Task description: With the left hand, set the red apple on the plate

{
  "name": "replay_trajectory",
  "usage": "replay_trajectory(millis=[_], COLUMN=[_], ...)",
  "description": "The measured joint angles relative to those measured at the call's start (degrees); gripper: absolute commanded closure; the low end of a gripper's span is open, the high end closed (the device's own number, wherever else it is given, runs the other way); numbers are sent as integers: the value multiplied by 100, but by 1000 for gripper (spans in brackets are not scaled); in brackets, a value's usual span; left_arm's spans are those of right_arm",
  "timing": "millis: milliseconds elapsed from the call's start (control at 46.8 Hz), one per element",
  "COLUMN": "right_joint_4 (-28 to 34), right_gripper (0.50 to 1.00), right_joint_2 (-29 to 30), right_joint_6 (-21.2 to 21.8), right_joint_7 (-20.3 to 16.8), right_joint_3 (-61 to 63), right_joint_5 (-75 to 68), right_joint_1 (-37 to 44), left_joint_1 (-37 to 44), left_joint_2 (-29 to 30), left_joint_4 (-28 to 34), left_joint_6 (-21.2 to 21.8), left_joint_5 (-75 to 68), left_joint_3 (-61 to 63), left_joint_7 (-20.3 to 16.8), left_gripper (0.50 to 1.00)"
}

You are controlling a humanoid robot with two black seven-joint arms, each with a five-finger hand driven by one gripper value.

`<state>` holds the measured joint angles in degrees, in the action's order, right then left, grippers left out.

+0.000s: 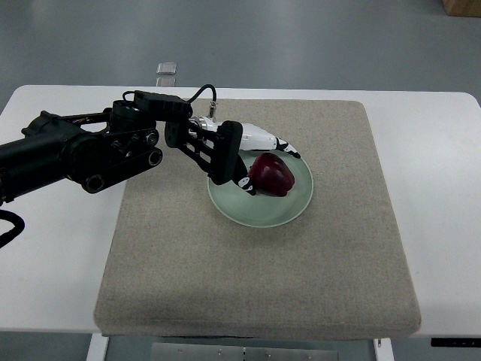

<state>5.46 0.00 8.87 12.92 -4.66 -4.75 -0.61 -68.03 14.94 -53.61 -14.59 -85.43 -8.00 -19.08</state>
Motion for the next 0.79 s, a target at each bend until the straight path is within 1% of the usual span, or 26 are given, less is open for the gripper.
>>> replay_trajectory(millis=[299, 684, 748, 791], right_joint_4=[0, 0, -1, -1], right_gripper=[536, 536, 536, 536], right_joint_2=[0, 0, 0, 0], right_joint_6=[0, 0, 0, 0], right_joint_7=[0, 0, 0, 0], right_joint_3=[0, 0, 0, 0], right_joint_5=[0, 0, 0, 0], right_joint_1=[0, 0, 0, 0], left_joint_1=[0, -24, -26, -26], left_joint_2=[7, 70, 63, 55], left_joint_4=[50, 738, 925, 1062], left_joint_6=[0, 22, 83, 174], left_joint_5=[0, 4, 7, 13], left_joint_3=[-25, -44, -44, -44], left_joint_7=[0, 1, 1, 1], left_gripper=[538, 538, 534, 517])
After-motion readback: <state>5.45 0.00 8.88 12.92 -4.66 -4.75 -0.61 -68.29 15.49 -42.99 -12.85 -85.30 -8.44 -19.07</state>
